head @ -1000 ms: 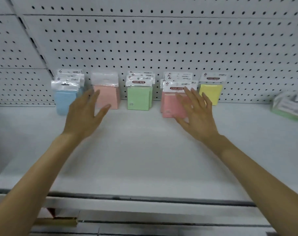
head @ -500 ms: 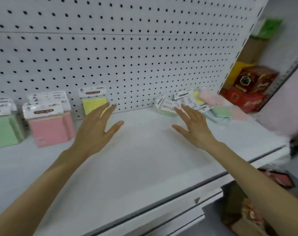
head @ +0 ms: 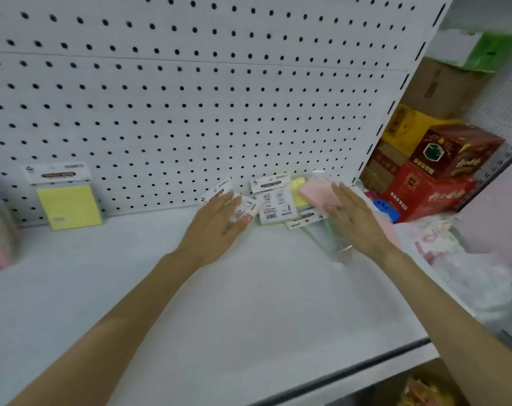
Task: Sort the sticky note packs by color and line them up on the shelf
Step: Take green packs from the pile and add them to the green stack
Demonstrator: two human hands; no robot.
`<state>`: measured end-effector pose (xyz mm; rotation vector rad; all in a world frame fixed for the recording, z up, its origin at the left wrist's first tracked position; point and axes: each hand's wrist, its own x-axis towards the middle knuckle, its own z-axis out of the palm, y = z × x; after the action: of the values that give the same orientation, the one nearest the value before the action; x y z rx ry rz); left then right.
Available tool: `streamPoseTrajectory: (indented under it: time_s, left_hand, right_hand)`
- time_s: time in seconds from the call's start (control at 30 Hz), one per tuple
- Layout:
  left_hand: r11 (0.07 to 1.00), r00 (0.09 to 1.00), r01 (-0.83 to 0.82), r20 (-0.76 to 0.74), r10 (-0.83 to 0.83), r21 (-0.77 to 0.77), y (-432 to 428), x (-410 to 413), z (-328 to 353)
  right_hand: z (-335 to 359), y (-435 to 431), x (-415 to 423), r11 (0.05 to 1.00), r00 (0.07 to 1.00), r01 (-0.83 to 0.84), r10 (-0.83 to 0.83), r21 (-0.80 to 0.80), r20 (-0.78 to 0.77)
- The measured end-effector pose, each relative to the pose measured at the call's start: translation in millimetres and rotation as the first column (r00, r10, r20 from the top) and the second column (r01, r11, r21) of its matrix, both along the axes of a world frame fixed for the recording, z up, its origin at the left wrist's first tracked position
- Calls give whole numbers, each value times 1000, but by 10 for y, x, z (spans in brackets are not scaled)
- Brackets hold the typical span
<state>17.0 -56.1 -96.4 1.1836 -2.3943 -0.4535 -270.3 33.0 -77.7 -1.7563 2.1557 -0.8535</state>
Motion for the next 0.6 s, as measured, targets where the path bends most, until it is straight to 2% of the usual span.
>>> streamPoseTrajectory:
  time_s: [0.07, 0.17, 0.3, 0.4, 0.5, 0.57, 0.6]
  left_hand:
    - [1000, 998, -9, 60, 9, -13, -68, -57, -91]
    - [999, 993, 14, 115, -11, -29, -28, -1, -208]
    - [997, 994, 73, 73, -75, 26, 304, 305, -240]
    - [983, 981, 170, 111, -162, -67, 650, 604, -265]
    - [981, 979, 194, 57, -195, 23, 952, 828, -180]
    - [981, 989, 146, -3, -146, 130, 1077, 877, -97]
    - [983, 995, 103, -18, -102, 155, 1109, 867, -90]
  right_hand:
    - [-44, -170, -33, 999, 1000, -16, 17, 46, -20]
    - [-151, -231, 25, 996, 984, -46, 59, 79, -167]
    - [-264, 169, 193, 979, 937, -193, 205, 71, -282]
    - [-343, 575, 360, 937, 877, -336, 348, 96, -330]
    - [-338, 853, 514, 893, 883, -444, 451, 77, -130]
    - [-275, 873, 559, 915, 915, -402, 402, 32, -26]
    - [-246, 845, 570, 935, 934, -354, 354, 6, -34]
